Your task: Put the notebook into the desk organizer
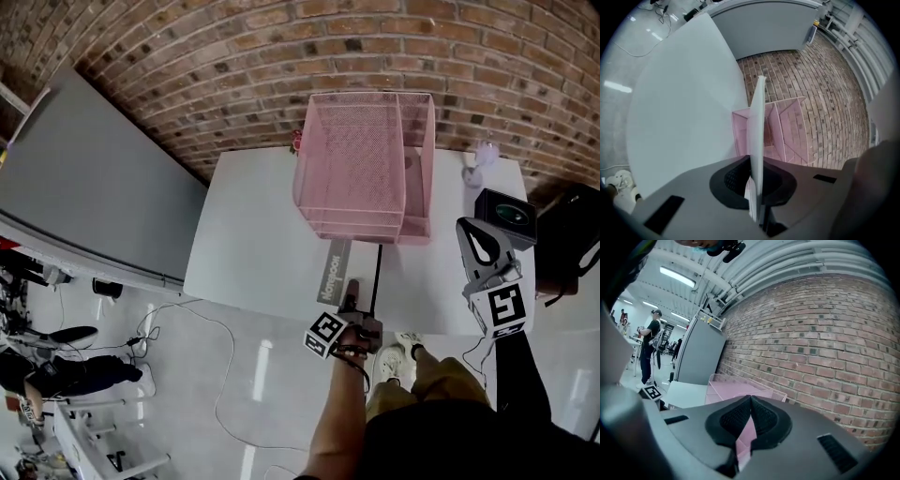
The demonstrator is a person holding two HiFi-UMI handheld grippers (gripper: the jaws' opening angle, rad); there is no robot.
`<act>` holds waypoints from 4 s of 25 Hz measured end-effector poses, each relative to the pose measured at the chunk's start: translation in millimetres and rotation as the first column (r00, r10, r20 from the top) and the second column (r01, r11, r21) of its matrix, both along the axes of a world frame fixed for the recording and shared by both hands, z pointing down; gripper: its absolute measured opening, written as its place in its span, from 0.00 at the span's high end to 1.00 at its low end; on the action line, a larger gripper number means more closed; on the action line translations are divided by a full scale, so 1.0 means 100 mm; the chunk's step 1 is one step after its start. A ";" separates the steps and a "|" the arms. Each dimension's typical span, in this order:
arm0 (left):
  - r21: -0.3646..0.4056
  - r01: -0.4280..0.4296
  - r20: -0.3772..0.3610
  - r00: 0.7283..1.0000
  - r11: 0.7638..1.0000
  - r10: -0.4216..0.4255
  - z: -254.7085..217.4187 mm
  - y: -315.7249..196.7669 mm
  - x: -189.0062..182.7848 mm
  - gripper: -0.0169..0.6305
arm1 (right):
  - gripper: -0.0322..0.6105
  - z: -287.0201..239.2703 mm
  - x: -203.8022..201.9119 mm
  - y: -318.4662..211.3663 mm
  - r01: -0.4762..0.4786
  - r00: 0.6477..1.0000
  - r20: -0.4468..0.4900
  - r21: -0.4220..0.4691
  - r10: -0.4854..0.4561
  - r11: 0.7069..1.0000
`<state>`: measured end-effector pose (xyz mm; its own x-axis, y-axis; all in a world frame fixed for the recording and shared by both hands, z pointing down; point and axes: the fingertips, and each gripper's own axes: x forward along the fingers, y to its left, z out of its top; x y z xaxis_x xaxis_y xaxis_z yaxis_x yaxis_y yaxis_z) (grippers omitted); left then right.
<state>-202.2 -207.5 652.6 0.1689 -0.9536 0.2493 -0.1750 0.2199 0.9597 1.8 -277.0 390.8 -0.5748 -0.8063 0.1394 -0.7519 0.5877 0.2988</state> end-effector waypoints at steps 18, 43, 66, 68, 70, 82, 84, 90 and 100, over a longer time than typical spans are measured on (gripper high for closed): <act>-0.156 -0.006 0.069 0.997 0.988 0.017 0.41 -1.30 0.09 0.94 | 0.92 0.35 0.40 -0.45 -0.057 0.994 -0.097 -0.064 0.050 0.996; -0.582 -0.312 0.526 0.559 0.751 0.640 0.59 -0.81 0.25 0.40 | 0.92 0.49 0.32 -0.46 -0.012 0.997 -0.073 -0.091 0.006 0.996; -0.688 -0.311 0.650 0.137 0.656 0.747 0.84 -0.11 0.27 0.95 | 0.92 0.50 0.24 -0.26 0.047 0.998 -0.048 -0.098 -0.052 0.994; -0.697 -0.311 0.654 0.091 0.646 0.751 0.84 -0.13 0.28 0.95 | 0.92 0.53 0.27 -0.27 0.044 0.998 -0.047 -0.102 -0.049 0.994; -0.700 -0.314 0.656 0.074 0.642 0.751 0.83 -0.16 0.29 0.95 | 0.92 0.56 0.30 -0.28 0.041 0.998 -0.048 -0.108 -0.046 0.993; -0.635 -0.365 0.699 0.102 0.681 0.707 0.75 -0.54 0.35 0.95 | 0.92 0.66 0.29 -0.33 0.076 0.996 -0.047 -0.130 -0.082 0.989; -0.597 -0.386 0.731 0.100 0.704 0.675 0.66 -0.75 0.41 0.95 | 0.92 0.68 0.28 -0.34 0.080 0.995 -0.054 -0.131 -0.088 0.988; -0.598 -0.382 0.753 0.032 0.705 0.657 0.66 -1.25 0.50 0.95 | 0.92 0.70 0.37 -0.38 0.079 0.993 -0.075 -0.129 -0.089 0.988; -0.525 -0.318 0.847 -0.106 0.790 0.521 0.54 -1.51 0.50 0.95 | 0.92 0.75 0.49 -0.36 0.085 0.990 -0.097 -0.138 -0.099 0.987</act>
